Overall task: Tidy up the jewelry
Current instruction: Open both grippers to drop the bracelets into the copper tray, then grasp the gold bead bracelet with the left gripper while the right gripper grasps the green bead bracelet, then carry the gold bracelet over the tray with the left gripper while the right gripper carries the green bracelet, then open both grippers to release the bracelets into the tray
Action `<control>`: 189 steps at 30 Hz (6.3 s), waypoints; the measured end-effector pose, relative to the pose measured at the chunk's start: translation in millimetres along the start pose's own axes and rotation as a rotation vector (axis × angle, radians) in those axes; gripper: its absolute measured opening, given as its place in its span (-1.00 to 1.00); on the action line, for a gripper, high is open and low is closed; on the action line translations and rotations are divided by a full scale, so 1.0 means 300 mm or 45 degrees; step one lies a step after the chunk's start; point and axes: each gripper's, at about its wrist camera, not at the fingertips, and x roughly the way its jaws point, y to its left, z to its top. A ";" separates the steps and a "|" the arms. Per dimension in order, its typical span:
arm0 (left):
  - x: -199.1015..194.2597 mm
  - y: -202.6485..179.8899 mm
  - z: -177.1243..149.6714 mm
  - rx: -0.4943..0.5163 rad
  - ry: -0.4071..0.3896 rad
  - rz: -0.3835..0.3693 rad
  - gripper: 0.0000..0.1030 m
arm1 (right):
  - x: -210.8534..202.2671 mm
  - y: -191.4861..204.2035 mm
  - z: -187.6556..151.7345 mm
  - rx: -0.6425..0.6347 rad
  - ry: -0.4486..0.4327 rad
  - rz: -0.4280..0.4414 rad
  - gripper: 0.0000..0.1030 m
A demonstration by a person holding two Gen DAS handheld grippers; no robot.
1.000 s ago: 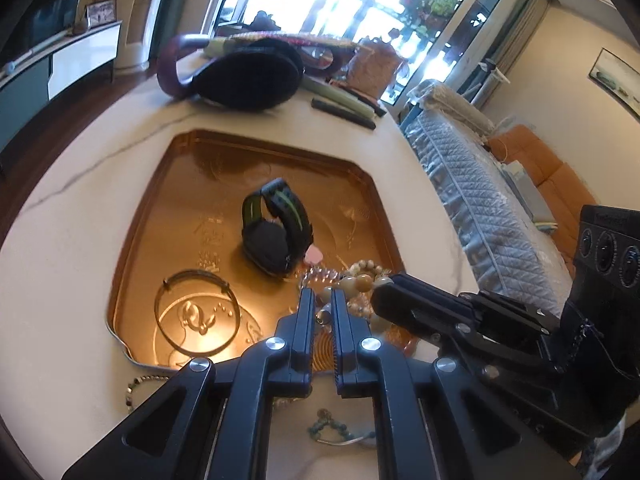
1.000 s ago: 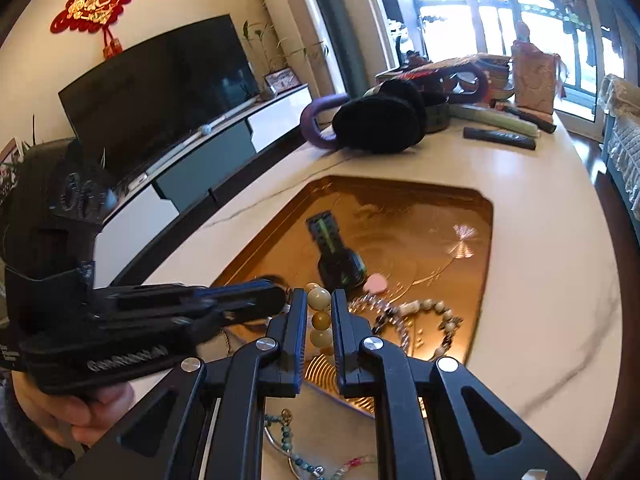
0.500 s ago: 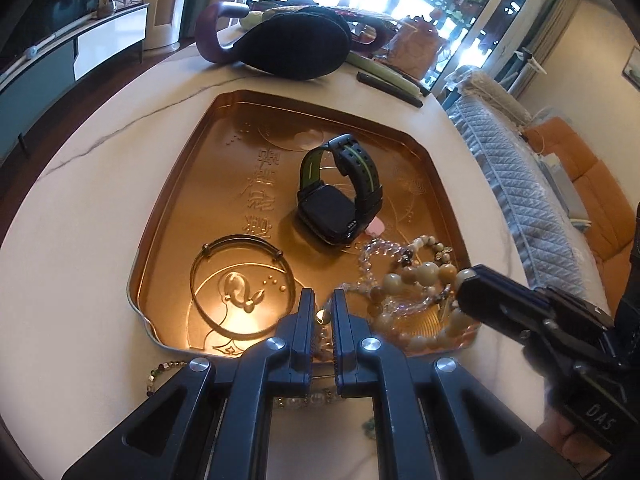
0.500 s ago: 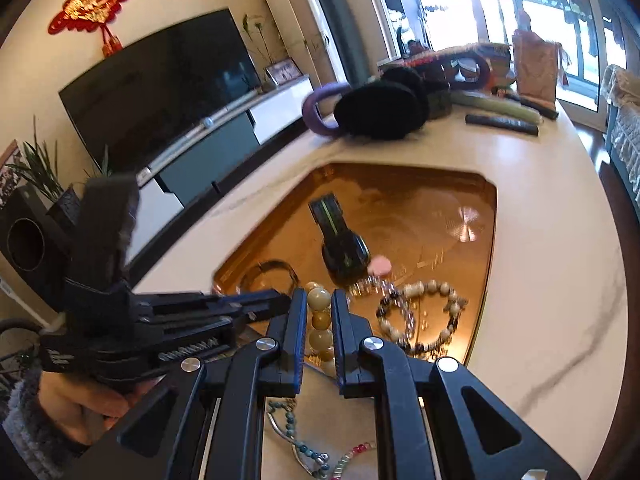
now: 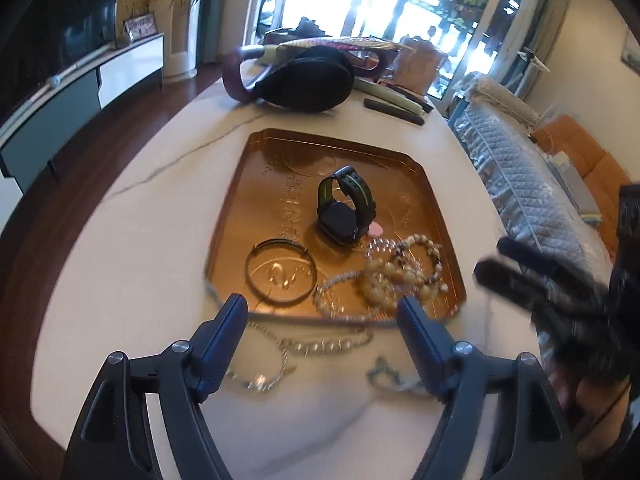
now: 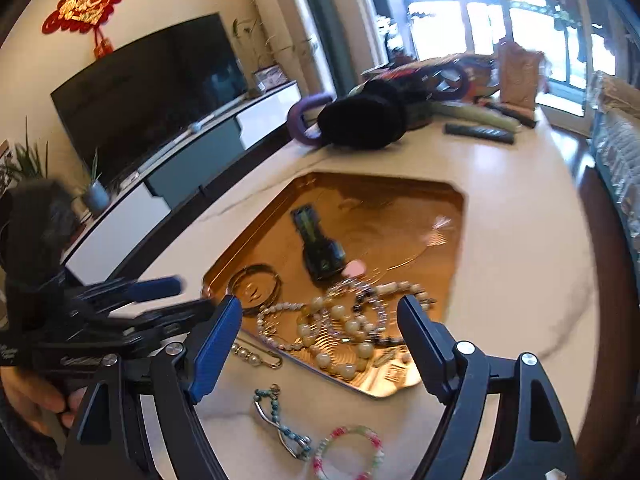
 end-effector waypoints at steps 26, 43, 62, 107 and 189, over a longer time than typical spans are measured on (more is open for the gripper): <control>0.165 0.081 -0.182 0.224 0.091 0.171 0.49 | 0.145 0.186 -0.304 -0.509 0.296 0.053 -0.16; 0.095 0.035 -0.205 0.324 0.092 0.116 -0.93 | 0.137 0.166 -0.271 -0.402 0.235 0.006 -0.89; 0.046 0.033 -0.203 0.313 0.044 0.067 -0.93 | 0.064 0.161 -0.235 -0.374 0.104 0.011 -0.89; -0.177 -0.050 -0.093 0.215 -0.235 0.025 -0.93 | -0.279 0.153 -0.092 -0.183 -0.250 0.094 -0.89; 0.179 -0.060 0.138 0.170 -0.085 0.267 0.59 | 0.083 -0.179 0.034 0.078 -0.040 -0.052 0.54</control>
